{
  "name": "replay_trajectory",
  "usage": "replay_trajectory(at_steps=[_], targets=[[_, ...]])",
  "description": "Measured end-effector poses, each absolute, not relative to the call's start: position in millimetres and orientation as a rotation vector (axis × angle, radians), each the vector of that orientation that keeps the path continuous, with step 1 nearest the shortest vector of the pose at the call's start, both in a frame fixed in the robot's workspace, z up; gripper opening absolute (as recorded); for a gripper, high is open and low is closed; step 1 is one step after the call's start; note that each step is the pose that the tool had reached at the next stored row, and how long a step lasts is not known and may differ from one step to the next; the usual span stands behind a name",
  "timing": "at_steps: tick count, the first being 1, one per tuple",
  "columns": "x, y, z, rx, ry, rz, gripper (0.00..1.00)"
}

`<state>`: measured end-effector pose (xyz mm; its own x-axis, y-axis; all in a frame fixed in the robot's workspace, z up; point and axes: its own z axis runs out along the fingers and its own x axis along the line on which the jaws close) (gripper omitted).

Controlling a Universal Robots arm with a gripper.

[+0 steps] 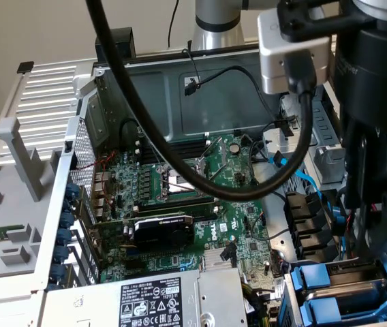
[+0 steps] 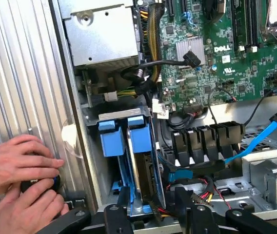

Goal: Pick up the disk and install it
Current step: 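Insert the first disk wire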

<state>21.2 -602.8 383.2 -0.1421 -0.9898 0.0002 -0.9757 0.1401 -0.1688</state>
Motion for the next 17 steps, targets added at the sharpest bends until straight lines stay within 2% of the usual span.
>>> replay_trajectory(at_steps=[7, 8, 14, 17], targets=[[21.3, -603.1, 377.3, -2.091, 2.200, -0.167, 0.47], [21.4, -603.4, 376.6, -2.099, 2.198, -0.161, 0.40], [21.7, -605.2, 373.5, -2.140, 2.200, -0.113, 0.40], [23.5, -607.2, 373.5, -2.144, 2.197, -0.106, 0.40]])
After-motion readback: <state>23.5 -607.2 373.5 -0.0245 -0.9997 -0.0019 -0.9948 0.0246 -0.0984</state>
